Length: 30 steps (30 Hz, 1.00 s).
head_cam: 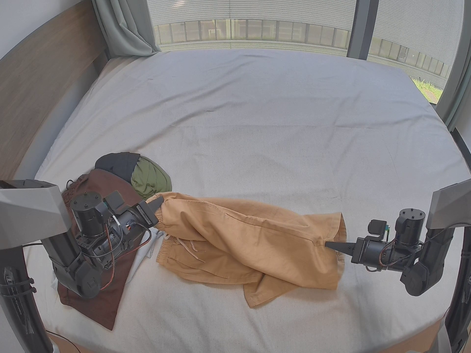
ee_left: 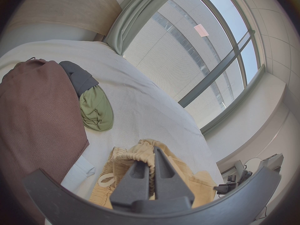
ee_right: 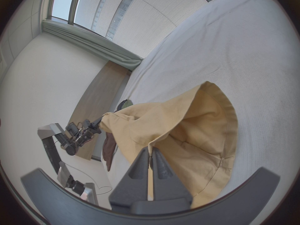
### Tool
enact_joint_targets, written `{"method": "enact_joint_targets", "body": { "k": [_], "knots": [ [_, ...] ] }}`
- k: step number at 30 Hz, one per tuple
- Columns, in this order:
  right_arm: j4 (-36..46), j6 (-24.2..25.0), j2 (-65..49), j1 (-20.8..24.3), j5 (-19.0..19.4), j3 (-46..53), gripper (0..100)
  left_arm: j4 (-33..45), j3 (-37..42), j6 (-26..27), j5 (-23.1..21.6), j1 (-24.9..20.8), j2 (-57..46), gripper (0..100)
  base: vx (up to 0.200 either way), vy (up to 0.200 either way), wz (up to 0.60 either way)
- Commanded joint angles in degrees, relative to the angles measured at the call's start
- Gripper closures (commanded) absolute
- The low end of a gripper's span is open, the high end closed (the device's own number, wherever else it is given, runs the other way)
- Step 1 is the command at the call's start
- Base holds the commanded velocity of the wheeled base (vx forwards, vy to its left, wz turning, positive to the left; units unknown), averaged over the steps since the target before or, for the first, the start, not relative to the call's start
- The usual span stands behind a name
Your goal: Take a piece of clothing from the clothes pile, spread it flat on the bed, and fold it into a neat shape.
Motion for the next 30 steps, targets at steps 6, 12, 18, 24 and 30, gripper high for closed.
{"method": "enact_joint_targets", "body": {
  "k": [6, 12, 18, 24, 30],
  "knots": [
    [0.0, 0.0, -5.3, -2.9, 5.8, 2.7, 100, 0.0, -0.1, 0.0, 0.0, 0.2, 0.6, 100, 0.000, 0.000, 0.00],
    [0.0, 0.0, -5.9, -3.7, 8.1, 3.0, 100, 0.0, -0.1, 0.0, 0.0, 0.2, 0.6, 100, 0.000, 0.000, 0.00],
    [0.0, 0.1, -5.8, -3.7, 8.2, 2.7, 100, -0.1, -0.1, 0.0, 0.0, 0.1, 0.6, 100, 0.000, 0.000, 0.00],
    [0.0, 0.1, -5.7, -3.3, 8.3, 2.5, 100, 0.0, -0.1, 0.0, 0.0, 0.0, 0.6, 100, 0.000, 0.000, 0.00],
    [0.0, 0.0, -5.5, -3.3, 8.4, 2.4, 100, 0.0, -0.1, 0.0, 0.0, 0.1, 0.5, 100, 0.000, 0.000, 0.00]
  ]
}}
